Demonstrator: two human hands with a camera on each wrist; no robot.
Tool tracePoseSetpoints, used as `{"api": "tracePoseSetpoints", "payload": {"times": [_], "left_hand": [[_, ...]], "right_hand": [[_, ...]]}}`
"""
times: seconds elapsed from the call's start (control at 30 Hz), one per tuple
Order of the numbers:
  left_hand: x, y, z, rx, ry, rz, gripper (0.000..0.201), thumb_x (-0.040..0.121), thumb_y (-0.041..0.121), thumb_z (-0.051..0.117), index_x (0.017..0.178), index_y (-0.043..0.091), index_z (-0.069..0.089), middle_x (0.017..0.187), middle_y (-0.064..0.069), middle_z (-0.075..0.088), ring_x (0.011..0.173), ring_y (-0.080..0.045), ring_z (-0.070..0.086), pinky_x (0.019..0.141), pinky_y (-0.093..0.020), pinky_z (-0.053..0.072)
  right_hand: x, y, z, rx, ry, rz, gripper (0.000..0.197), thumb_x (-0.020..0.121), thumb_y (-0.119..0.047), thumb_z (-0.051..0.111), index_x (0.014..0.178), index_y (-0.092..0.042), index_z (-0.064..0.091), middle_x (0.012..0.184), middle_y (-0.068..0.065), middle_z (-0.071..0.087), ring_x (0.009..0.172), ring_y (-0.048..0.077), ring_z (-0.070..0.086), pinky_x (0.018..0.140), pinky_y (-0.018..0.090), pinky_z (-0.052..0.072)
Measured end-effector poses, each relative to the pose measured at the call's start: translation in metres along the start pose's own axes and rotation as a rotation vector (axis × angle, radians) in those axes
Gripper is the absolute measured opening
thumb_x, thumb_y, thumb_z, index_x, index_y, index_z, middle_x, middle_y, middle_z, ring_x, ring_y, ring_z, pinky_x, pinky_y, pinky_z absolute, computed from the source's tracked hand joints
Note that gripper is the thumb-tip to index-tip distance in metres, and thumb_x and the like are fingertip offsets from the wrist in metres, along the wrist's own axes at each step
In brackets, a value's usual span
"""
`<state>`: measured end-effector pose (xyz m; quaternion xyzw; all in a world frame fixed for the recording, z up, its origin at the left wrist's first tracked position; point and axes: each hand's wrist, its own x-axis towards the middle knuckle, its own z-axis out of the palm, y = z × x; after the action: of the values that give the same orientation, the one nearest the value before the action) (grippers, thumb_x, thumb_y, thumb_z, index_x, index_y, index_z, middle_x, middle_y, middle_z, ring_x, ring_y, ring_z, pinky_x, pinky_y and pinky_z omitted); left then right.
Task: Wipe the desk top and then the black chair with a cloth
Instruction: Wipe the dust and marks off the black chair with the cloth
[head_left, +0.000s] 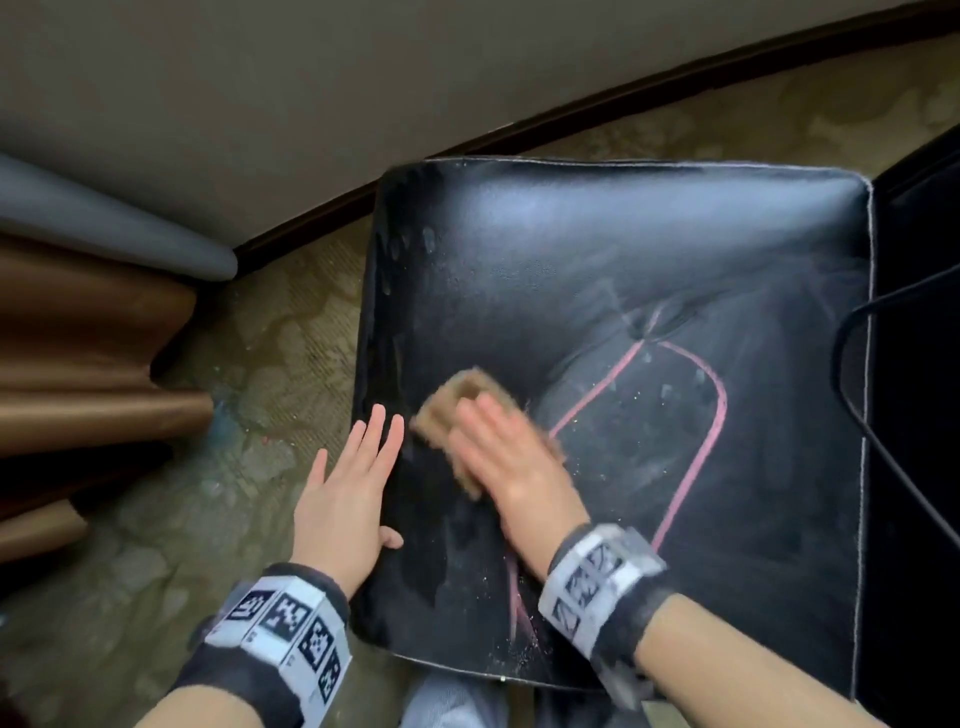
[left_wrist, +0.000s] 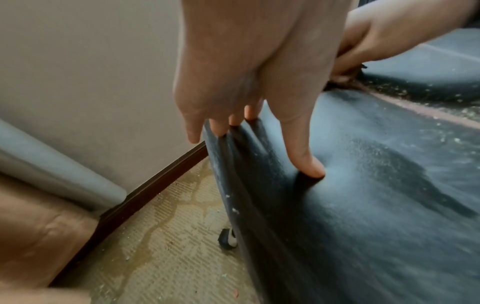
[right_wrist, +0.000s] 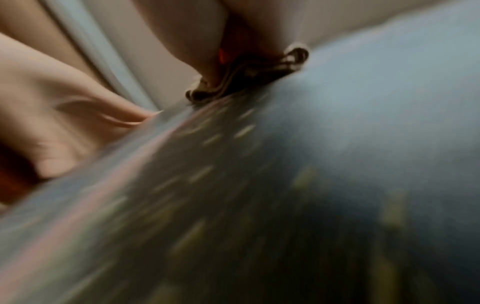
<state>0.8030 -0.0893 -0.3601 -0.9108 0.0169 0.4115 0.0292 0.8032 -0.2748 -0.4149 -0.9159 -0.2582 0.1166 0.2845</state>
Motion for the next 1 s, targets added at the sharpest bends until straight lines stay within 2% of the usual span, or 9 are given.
{"api": "tracePoseSetpoints", "payload": {"times": [0.1,0.17,0.23,0.3,0.37,0.6,0.8,0.93,1.0], "left_hand": [[-0.001,0.003,-0.001,0.001,0.008,-0.016,0.117,0.078,0.032,0.072,0.146,0.024,-0.023,0.147,0.005,-0.035,0.145,-0.013,-0.012,0.119,-0.036,0.007],[0.002,0.005,-0.001,-0.019,0.011,-0.031,0.118,0.077,0.028,0.075,0.147,0.023,-0.019,0.154,0.004,-0.027,0.145,-0.013,-0.01,0.119,-0.036,0.009],[0.005,0.005,0.0,-0.034,0.012,-0.04,0.119,0.074,0.026,0.077,0.148,0.023,-0.017,0.156,0.004,-0.023,0.146,-0.013,-0.007,0.118,-0.036,0.011],[0.006,0.004,0.001,-0.035,0.011,-0.042,0.121,0.073,0.026,0.079,0.148,0.024,-0.015,0.156,0.003,-0.021,0.146,-0.014,-0.004,0.117,-0.036,0.013],[0.006,0.003,0.0,-0.043,0.012,-0.041,0.121,0.073,0.025,0.079,0.149,0.024,-0.015,0.157,0.004,-0.02,0.146,-0.015,-0.002,0.117,-0.036,0.014],[0.003,0.009,-0.003,-0.063,0.017,-0.069,0.117,0.076,0.018,0.077,0.149,0.025,-0.014,0.157,0.005,-0.02,0.146,-0.015,0.007,0.115,-0.035,0.019],[0.001,0.012,0.003,-0.04,0.036,-0.078,0.118,0.075,0.021,0.078,0.148,0.025,-0.015,0.157,0.004,-0.019,0.144,-0.018,0.02,0.11,-0.034,0.032],[0.004,0.009,0.003,-0.049,0.049,-0.056,0.119,0.076,0.025,0.077,0.148,0.025,-0.018,0.156,0.004,-0.021,0.139,-0.016,0.031,0.105,-0.031,0.04],[0.004,0.009,0.002,-0.049,0.044,-0.052,0.12,0.075,0.029,0.077,0.147,0.025,-0.019,0.156,0.005,-0.022,0.137,-0.014,0.036,0.103,-0.029,0.043]], "right_hand": [[-0.025,-0.01,-0.004,-0.032,-0.266,-0.311,0.043,0.104,-0.025,0.022,0.122,-0.013,0.058,0.134,0.009,0.054,0.138,0.021,0.031,0.115,0.036,0.017],[-0.005,0.022,-0.029,-0.195,-0.231,-0.37,0.053,0.09,-0.054,0.038,0.117,-0.016,0.064,0.126,0.011,0.06,0.122,0.023,0.051,0.111,0.036,0.033],[0.009,0.068,-0.067,-0.282,-0.034,-0.204,0.066,0.081,-0.066,0.047,0.12,-0.015,0.062,0.129,0.012,0.057,0.124,0.014,0.049,0.109,0.026,0.034],[0.007,0.105,-0.092,-0.212,0.064,0.159,0.044,0.091,-0.02,0.035,0.13,-0.008,0.053,0.142,0.018,0.044,0.134,0.023,0.037,0.11,0.037,0.034],[-0.007,0.118,-0.088,-0.128,0.126,0.303,0.055,0.081,-0.004,0.029,0.133,-0.001,0.047,0.143,0.023,0.038,0.134,0.038,0.031,0.105,0.053,0.035],[-0.059,0.043,-0.026,0.166,-0.216,-0.218,0.047,0.103,-0.017,0.018,0.125,-0.002,0.057,0.138,0.018,0.047,0.133,0.026,0.036,0.113,0.036,0.018],[-0.024,0.133,-0.093,-0.033,0.251,0.564,0.052,0.088,0.006,0.036,0.139,-0.005,0.04,0.151,0.019,0.023,0.142,0.036,0.017,0.117,0.046,0.013],[-0.048,0.124,-0.072,-0.15,0.338,0.545,0.055,0.079,0.01,0.045,0.133,0.001,0.047,0.143,0.024,0.038,0.136,0.039,0.027,0.115,0.026,0.001],[-0.07,0.114,-0.059,-0.199,0.325,0.506,0.064,0.068,0.008,0.054,0.131,0.0,0.046,0.139,0.025,0.044,0.132,0.035,0.027,0.112,0.033,0.01]]}}
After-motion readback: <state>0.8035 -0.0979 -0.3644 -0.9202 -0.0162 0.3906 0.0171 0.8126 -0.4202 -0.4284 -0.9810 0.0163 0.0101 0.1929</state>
